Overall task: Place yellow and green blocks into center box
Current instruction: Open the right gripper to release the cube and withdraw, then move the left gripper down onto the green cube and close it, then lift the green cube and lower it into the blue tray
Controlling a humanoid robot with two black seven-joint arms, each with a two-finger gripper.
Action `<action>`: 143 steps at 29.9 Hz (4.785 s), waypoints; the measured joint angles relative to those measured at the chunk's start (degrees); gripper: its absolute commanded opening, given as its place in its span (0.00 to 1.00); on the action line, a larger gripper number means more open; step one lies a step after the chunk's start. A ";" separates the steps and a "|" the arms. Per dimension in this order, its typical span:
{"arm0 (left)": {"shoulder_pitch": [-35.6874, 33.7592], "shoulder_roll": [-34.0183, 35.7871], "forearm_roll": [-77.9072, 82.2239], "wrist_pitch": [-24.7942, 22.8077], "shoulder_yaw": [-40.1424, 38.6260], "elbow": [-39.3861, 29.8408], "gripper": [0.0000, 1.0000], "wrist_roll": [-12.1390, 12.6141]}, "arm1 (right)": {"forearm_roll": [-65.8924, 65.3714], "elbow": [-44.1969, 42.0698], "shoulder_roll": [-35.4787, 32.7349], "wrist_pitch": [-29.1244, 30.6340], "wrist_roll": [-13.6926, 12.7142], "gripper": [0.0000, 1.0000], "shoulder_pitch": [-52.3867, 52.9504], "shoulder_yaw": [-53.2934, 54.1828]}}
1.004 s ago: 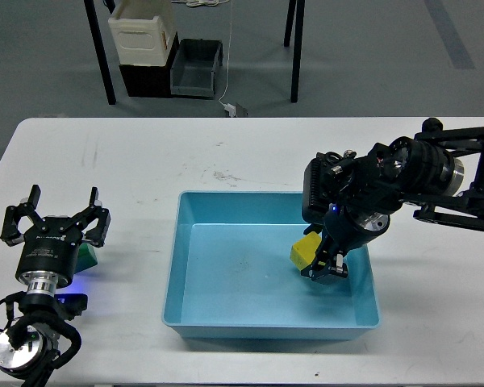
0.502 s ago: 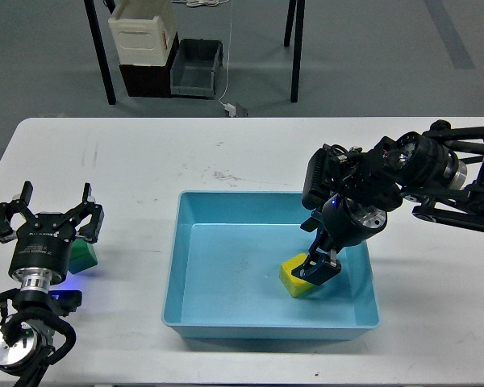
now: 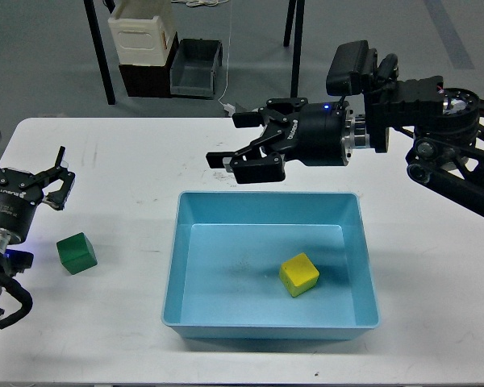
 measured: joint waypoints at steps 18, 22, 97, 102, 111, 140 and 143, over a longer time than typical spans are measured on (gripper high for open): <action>-19.20 13.51 43.08 -5.40 4.78 10.51 1.00 -10.14 | 29.38 0.86 4.45 -1.54 -7.34 1.00 -20.31 29.03; -22.45 15.10 56.41 -6.35 4.78 10.53 1.00 -11.67 | 30.95 3.08 5.10 -1.98 -7.44 1.00 -28.70 38.37; -45.54 22.47 139.79 -7.59 59.05 11.01 0.98 -11.78 | 53.69 15.46 13.22 -2.33 -17.01 1.00 -74.97 72.56; -45.36 22.15 139.74 -6.50 59.67 12.19 0.89 -11.79 | 53.68 15.46 13.22 -2.34 -17.01 1.00 -75.01 72.53; -45.13 21.47 139.76 -4.31 62.07 13.70 0.70 -11.78 | 53.64 15.46 13.23 -2.40 -17.01 1.00 -74.98 72.59; -59.65 24.56 121.28 5.11 62.00 14.16 0.31 -11.77 | 53.60 14.47 13.18 -2.49 -16.95 1.00 -75.06 72.61; -63.10 24.95 116.02 4.81 62.06 9.01 0.31 -11.77 | 53.60 14.13 13.18 -2.49 -16.95 1.00 -75.06 72.65</action>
